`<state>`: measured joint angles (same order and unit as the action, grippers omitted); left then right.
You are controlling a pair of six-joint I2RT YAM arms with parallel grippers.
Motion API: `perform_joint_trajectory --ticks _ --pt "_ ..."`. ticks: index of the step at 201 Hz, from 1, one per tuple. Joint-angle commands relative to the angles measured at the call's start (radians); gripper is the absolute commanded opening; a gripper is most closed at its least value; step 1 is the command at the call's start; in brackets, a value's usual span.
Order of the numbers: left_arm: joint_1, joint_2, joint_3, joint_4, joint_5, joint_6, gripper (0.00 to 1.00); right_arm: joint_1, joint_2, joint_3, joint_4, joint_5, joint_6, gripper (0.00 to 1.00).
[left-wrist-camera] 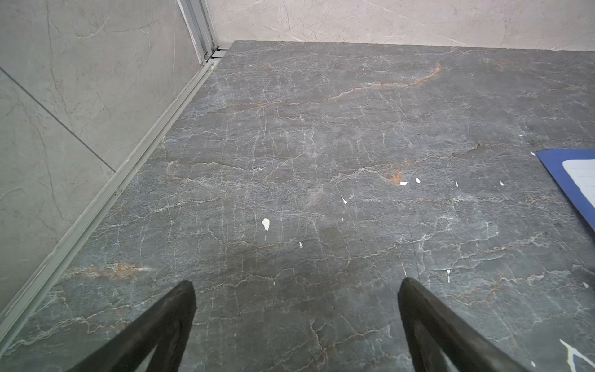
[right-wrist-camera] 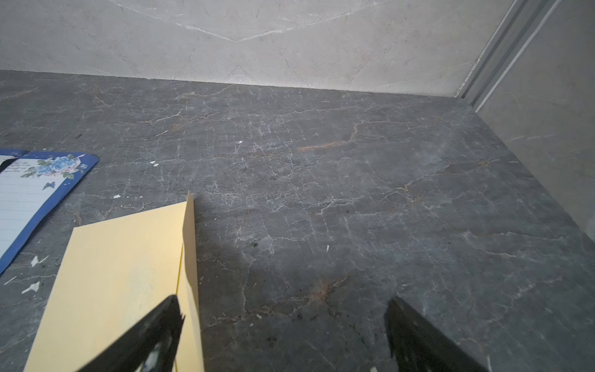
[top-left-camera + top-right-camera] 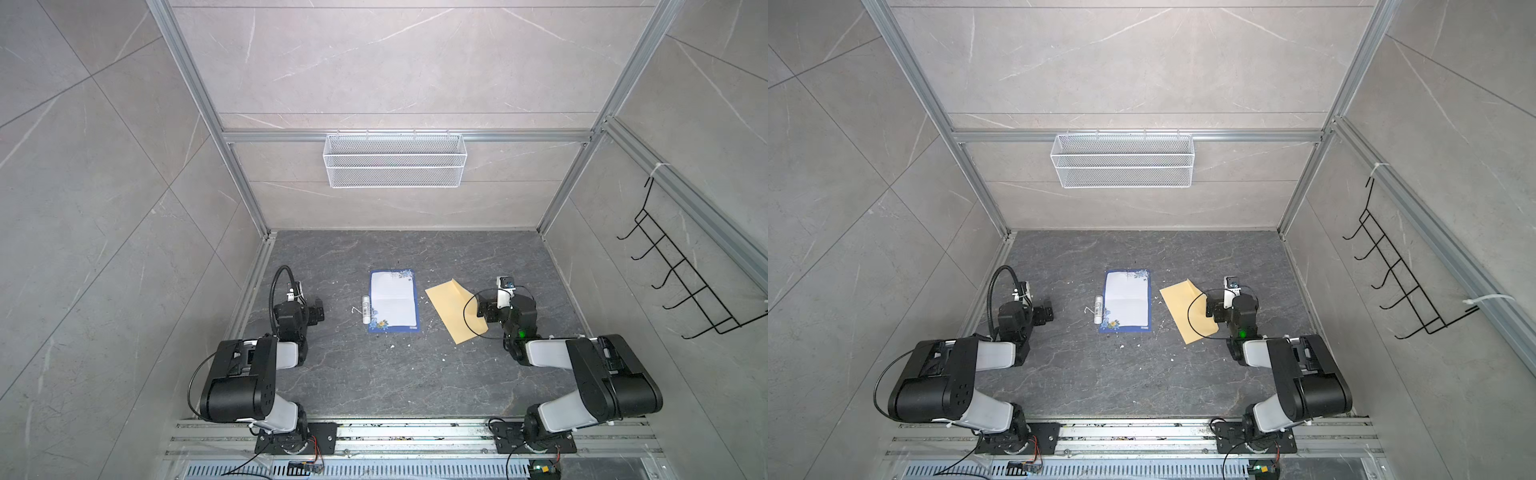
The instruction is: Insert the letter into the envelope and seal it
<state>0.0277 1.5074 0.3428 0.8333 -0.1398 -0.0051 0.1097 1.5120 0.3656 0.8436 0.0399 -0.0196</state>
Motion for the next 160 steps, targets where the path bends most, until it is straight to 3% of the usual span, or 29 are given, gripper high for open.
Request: perform_joint_trajectory --ticks 1,160 --pt "0.003 -0.006 0.013 0.025 -0.013 -0.017 1.00 -0.005 0.005 0.001 0.021 -0.006 -0.001 0.99" --pt "0.002 -0.004 0.016 0.020 -0.012 -0.017 1.00 -0.009 0.006 0.004 0.014 -0.017 0.003 0.99"
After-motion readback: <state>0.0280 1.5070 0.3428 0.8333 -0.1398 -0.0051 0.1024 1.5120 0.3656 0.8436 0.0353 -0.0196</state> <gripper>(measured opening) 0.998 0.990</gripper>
